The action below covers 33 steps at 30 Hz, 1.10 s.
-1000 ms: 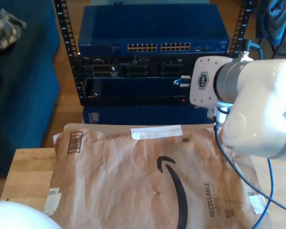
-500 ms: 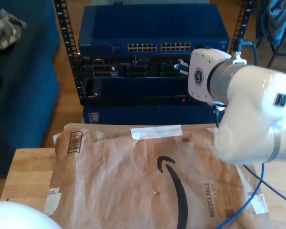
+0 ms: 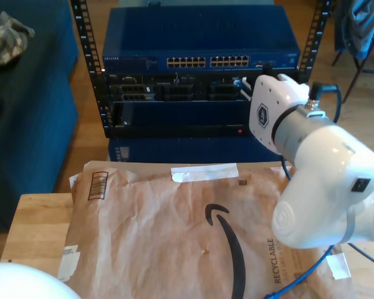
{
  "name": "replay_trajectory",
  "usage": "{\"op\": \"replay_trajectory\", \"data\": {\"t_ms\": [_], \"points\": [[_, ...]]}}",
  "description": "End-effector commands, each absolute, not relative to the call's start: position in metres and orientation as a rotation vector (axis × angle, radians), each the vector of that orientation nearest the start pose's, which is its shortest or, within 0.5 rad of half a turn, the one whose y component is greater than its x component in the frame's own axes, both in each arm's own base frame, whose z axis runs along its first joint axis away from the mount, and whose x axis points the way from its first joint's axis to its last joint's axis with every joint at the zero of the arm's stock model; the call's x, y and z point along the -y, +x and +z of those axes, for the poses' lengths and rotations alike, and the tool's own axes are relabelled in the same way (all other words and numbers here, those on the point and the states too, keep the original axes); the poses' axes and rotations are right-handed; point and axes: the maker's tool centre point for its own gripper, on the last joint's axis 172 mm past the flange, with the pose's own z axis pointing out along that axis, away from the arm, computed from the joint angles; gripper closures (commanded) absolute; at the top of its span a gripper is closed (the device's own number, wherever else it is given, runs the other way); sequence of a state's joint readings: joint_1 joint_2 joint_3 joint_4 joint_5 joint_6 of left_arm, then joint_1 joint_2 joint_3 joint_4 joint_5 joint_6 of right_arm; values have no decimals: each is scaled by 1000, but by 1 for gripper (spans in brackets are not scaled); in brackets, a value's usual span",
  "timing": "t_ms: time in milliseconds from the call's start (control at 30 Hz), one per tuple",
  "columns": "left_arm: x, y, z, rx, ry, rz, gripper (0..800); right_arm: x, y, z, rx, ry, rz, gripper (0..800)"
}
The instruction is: Grab the cable and plug it in
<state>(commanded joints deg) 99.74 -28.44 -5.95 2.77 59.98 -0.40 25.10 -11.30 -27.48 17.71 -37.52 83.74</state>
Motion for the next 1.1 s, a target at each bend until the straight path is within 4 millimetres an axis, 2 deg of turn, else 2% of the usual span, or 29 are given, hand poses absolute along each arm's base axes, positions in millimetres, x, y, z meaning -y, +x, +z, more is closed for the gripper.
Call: {"op": "replay_trajectory", "data": {"t_ms": [100, 167, 333, 400, 633, 833, 1100], "points": [[-118, -30, 29, -2108, 1826, -450, 0, -174, 515, 333, -1225, -1493, -852, 800], [-118, -30, 29, -2108, 1826, -450, 0, -175, 515, 334, -1225, -1488, -850, 800], [-118, -30, 29, -2108, 1826, -450, 0, -174, 524, 323, -1238, -1469, -861, 800], [-118, -30, 29, -2108, 1826, -450, 0, -176, 530, 316, -1247, -1451, -860, 800], [-118, -30, 29, -2108, 1826, -450, 0, -178, 557, 318, -1193, -1330, -945, 800], [-118, -30, 29, -2108, 1826, -450, 0, -155, 580, 305, -1253, -1210, -1034, 800], [-118, -30, 29, -2108, 1826, -450, 0, -159, 607, 303, -1222, -1136, -1096, 800]]}}
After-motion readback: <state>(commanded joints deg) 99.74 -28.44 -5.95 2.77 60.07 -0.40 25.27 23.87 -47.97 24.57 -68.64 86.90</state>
